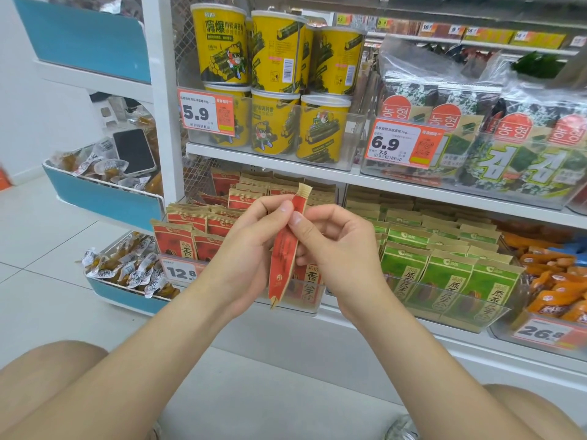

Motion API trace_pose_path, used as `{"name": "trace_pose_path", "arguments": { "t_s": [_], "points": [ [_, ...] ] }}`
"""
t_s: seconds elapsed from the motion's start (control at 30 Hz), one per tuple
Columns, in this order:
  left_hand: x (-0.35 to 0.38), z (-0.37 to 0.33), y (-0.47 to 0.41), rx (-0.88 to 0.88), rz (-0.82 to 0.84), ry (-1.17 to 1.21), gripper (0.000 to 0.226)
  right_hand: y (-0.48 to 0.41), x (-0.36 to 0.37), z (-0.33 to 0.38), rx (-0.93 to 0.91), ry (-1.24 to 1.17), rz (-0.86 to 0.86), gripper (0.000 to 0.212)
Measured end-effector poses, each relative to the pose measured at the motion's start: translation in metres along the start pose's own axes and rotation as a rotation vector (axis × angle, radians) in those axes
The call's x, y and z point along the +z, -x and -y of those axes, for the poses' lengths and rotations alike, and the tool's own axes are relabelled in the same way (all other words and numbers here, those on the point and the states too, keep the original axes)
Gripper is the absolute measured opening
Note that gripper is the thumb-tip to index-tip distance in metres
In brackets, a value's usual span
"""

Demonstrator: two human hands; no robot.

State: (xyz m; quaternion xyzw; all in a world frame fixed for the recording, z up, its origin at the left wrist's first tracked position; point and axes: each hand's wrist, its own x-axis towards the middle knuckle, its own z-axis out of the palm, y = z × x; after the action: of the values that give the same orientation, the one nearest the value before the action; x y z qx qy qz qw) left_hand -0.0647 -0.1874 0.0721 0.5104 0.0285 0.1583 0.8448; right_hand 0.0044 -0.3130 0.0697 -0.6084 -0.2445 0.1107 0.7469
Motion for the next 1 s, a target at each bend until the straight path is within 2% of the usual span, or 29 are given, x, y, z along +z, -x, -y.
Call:
{"name": "trace_pose_path", "arguments": {
  "t_s": [0.2, 0.37, 0.47, 0.57, 0.67, 0.83, 1.0],
  "points": [
    [-0.003, 0.000, -0.001, 0.025, -0.067, -0.034, 0.046, -0.003, -0.005, -0.003, -0.190, 0.222, 0.047, 0.014],
    [-0.008, -0.005, -0.006, 0.063, -0.091, 0.035, 0.028, -0.009, -0.011, -0.008, -0.175, 0.471, 0.187, 0.022],
    [-0.010, -0.005, -0.006, 0.055, -0.069, 0.033, 0.042, -0.007, -0.008, -0.009, -0.091, 0.356, 0.209, 0.021],
    [-0.012, -0.006, -0.005, 0.054, -0.031, -0.018, 0.041, -0.008, -0.010, -0.004, -0.164, 0.317, 0.125, 0.015],
    [-0.012, -0.009, -0.002, 0.117, -0.016, -0.186, 0.035, -0.010, -0.012, -0.003, -0.154, 0.272, 0.019, 0.014],
    [-0.013, -0.006, 0.001, 0.217, 0.081, -0.483, 0.061, -0.011, -0.012, -0.010, -0.166, 0.266, -0.045, 0.029],
    [-0.015, -0.012, 0.003, 0.179, 0.114, -0.405, 0.066, -0.011, -0.013, -0.007, -0.147, 0.307, -0.003, 0.032]
  ]
}}
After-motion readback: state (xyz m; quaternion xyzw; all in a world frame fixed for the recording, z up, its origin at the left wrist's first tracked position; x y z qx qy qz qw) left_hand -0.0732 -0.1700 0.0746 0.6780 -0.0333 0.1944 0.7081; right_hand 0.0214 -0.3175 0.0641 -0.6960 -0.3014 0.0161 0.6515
